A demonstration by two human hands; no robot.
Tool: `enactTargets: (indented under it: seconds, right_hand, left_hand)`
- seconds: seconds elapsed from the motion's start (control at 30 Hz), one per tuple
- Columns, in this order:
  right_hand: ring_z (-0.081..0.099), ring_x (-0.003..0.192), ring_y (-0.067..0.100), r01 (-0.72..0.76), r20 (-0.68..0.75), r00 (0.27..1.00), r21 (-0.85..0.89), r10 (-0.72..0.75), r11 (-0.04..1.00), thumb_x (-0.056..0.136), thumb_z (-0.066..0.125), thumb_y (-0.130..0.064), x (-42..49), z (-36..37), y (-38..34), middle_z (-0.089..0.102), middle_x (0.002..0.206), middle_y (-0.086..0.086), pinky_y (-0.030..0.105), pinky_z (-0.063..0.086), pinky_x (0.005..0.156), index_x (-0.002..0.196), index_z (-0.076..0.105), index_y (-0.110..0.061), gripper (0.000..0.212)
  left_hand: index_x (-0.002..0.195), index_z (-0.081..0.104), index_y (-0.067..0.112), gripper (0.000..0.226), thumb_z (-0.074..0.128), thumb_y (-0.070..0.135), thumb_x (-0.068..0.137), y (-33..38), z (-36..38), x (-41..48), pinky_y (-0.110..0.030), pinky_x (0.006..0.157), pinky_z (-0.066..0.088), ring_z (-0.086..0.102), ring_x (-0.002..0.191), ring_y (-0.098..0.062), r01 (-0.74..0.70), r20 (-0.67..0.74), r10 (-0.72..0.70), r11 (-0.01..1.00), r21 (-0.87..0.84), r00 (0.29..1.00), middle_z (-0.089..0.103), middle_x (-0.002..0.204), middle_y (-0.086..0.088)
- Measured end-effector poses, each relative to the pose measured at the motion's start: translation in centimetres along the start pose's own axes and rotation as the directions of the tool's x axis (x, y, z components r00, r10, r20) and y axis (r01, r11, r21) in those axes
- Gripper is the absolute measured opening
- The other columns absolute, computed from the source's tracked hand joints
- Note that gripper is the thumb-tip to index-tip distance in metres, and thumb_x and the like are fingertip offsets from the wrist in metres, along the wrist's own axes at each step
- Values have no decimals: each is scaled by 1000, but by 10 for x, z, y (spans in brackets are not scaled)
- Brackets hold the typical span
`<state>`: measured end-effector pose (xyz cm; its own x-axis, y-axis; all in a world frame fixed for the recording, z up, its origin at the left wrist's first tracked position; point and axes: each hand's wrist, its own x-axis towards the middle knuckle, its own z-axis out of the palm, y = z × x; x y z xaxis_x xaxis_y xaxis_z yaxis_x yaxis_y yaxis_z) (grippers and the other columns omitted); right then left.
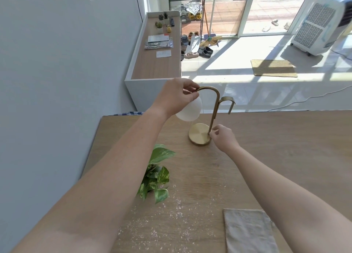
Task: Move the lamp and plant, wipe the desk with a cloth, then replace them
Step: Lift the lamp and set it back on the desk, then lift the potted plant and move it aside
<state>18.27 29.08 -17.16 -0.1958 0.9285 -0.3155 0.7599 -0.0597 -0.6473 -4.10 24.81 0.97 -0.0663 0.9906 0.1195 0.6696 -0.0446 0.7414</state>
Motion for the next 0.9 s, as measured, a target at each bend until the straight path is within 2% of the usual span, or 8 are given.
enactTargets:
  seconds: [0.07, 0.17, 0.3, 0.4, 0.47, 0.63, 0.73, 0.9]
  right_hand:
    - [63, 103, 22, -1, -7, 1000, 7, 1, 1000, 108, 58, -35, -12, -3, 4, 71, 124, 6, 36, 50, 82, 134, 64, -13, 35]
    - [65, 103, 23, 20, 22, 1000, 4, -20, 1000, 108, 58, -35, -31, -8, 9, 71, 121, 6, 36, 53, 83, 129, 68, -16, 30]
    - [67, 99, 16, 69, 88, 993, 44, -73, 997, 107, 59, -39, -70, -12, 11, 70, 116, -3, 26, 50, 70, 129, 69, -24, 29]
    - [69, 100, 20, 100, 138, 983, 127, -117, 987, 105, 61, -41, -105, -8, 12, 71, 115, -6, 24, 53, 72, 123, 72, -35, 22]
    - [70, 94, 22, 124, 169, 973, 183, -156, 975, 106, 61, -40, -125, -2, 10, 72, 114, -5, 25, 52, 72, 119, 73, -39, 18]
    - [69, 113, 17, 135, 241, 946, 315, -217, 939, 107, 58, -39, -165, 25, 6, 74, 117, -4, 42, 57, 97, 118, 74, -44, 20]
    - [65, 122, 15, 107, 310, 922, 375, -233, 921, 109, 56, -34, -185, 44, -2, 71, 124, -2, 41, 56, 97, 123, 72, -40, 22]
    - [61, 126, 16, 53, 381, 896, 422, -230, 905, 110, 53, -28, -213, 75, -5, 67, 131, 1, 41, 51, 99, 127, 69, -36, 25]
  left_hand:
    - [123, 78, 23, 28, 77, 33, 97, 2, -3, -13, -10, 80, 50, 73, 99, 1, 10, -21, -11, 1000, -12, 1000, 78, 113, 13]
    - [126, 77, 26, 32, 74, 43, 99, 3, -12, -38, -18, 82, 54, 72, 103, 0, 45, -36, -46, 998, -49, 998, 78, 114, 14]
    - [124, 76, 28, 29, 69, 46, 102, 2, -33, -87, -15, 83, 53, 68, 100, 8, 103, -111, -111, 992, -74, 988, 76, 111, 17]
    - [122, 76, 31, 29, 66, 50, 103, -4, -48, -134, -13, 83, 49, 67, 103, 8, 165, -197, -187, 979, -123, 962, 75, 111, 20]
    - [121, 77, 35, 34, 63, 59, 102, -10, -59, -165, -23, 90, 55, 69, 105, 2, 194, -262, -233, 967, -166, 937, 76, 110, 21]
    - [118, 79, 34, 39, 59, 63, 100, -27, -74, -237, -43, 101, 59, 71, 109, -11, 224, -390, -352, 915, -337, 851, 79, 112, 15]
    - [121, 76, 36, 34, 55, 56, 105, -46, -68, -280, -44, 95, 61, 69, 112, -22, 243, -441, -429, 876, -418, 789, 75, 119, -5]
    - [125, 71, 37, 38, 43, 58, 110, -93, -36, -344, -45, 100, 57, 66, 122, -18, 367, -331, -609, 740, -563, 721, 69, 131, 10]
